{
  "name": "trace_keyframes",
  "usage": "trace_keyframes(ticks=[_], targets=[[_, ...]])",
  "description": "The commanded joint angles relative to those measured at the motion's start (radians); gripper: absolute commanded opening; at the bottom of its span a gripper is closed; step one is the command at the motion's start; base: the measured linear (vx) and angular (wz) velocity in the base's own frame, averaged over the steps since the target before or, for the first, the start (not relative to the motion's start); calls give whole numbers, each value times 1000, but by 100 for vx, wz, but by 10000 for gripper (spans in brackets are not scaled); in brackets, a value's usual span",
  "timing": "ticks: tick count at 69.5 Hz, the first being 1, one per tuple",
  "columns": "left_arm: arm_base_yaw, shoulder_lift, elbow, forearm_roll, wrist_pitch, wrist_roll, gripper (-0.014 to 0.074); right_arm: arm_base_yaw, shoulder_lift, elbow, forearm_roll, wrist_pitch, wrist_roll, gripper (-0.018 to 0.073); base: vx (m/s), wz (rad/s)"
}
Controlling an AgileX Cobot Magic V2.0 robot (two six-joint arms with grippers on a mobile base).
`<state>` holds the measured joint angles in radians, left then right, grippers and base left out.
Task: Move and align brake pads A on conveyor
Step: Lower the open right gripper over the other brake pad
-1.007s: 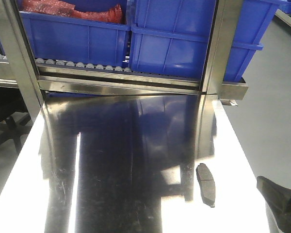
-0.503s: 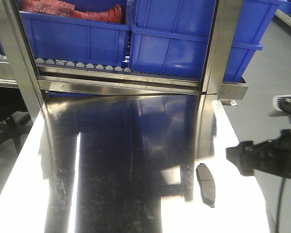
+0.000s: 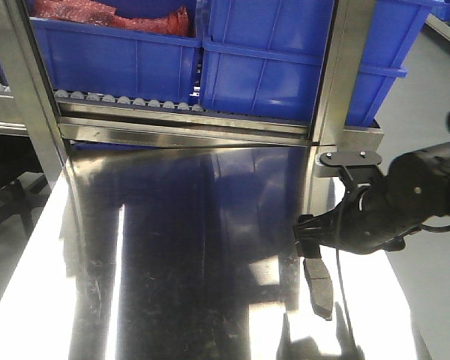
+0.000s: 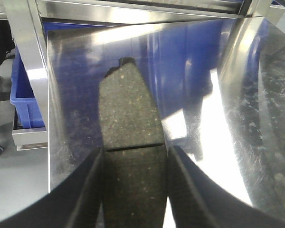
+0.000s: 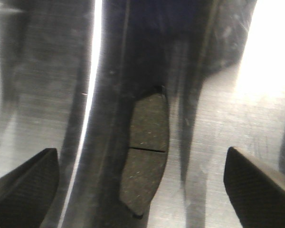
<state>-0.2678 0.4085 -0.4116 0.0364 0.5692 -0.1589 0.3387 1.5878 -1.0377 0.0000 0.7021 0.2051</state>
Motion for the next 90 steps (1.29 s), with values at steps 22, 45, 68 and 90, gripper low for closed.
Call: trace_keyframes(ticks=[22,45,68,90], targets=[[-7,5,-29,-3,-89,-1,209,1,135,-56,-28,-9,9,605,0,0],[-7,5,-29,-3,-89,-1,209,1,179,-56,-28,-20,4,582,0,0],[-7,5,-29,-3,-89,-1,209,1,189,-56,-29,-31,2,539,0,0],[-7,5,-29,-3,-89,-1,209,1,195,-56,-29,-30,-3,487,0,0]])
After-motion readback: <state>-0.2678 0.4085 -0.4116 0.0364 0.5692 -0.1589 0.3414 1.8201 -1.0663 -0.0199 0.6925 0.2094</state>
